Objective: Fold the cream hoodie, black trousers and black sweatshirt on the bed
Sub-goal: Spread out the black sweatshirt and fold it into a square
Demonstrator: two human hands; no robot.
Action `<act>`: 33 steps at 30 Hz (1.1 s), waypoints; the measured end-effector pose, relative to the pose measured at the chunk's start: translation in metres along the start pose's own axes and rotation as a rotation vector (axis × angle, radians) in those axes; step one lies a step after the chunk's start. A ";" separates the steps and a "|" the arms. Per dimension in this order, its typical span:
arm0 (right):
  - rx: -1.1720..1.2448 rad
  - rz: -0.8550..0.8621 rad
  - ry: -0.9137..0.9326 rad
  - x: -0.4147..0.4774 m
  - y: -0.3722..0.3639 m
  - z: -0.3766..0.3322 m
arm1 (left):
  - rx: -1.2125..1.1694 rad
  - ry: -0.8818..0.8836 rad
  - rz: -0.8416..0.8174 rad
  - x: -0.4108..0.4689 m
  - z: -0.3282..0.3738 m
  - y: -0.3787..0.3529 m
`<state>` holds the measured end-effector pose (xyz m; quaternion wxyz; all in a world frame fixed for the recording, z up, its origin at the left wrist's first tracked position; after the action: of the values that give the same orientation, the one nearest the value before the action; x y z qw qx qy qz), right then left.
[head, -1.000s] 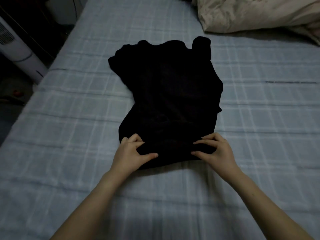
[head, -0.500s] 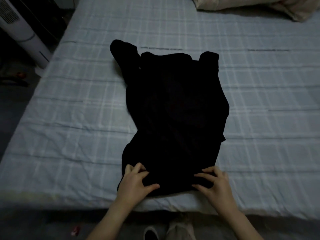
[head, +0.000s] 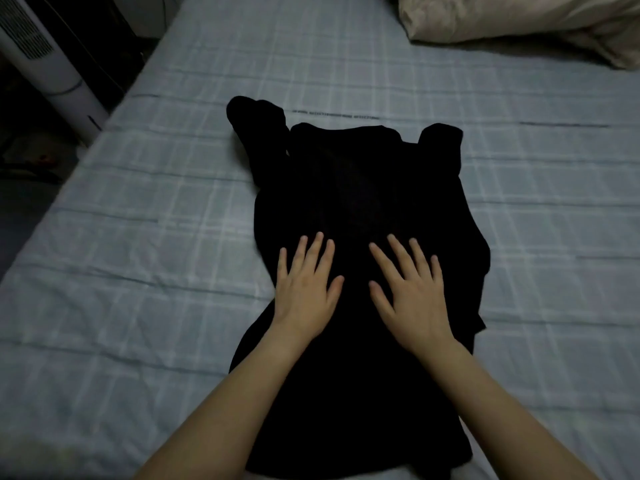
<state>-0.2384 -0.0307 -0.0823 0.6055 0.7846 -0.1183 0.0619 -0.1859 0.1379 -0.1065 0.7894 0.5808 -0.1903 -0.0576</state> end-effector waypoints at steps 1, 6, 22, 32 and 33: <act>-0.036 -0.018 0.011 0.014 -0.015 0.006 | 0.029 0.009 -0.026 0.008 -0.005 -0.016; -0.102 -0.101 0.038 0.030 -0.084 0.036 | 0.093 0.066 -0.085 0.008 -0.036 -0.077; -0.151 -0.141 0.043 0.030 -0.094 0.038 | -0.018 0.115 -0.090 0.011 -0.040 -0.084; 0.205 0.176 -0.036 0.070 -0.064 -0.065 | -0.463 0.255 0.320 0.087 -0.130 -0.004; 0.294 0.169 -0.084 0.076 -0.072 -0.086 | -0.517 0.323 0.290 0.107 -0.147 0.001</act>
<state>-0.1422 0.0612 -0.1094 0.4712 0.8539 -0.1987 0.0964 -0.0338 0.2366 -0.1174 0.9305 0.3298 -0.1225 0.1016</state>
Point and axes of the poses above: each hand's wrist, its own x-axis towards the middle knuckle, its own y-axis out of the back of the hand, z = x × y, the point moved 4 cm from there along x, towards the middle knuckle, and after that the axes turned 12 degrees about z, right-handed, at the moved point
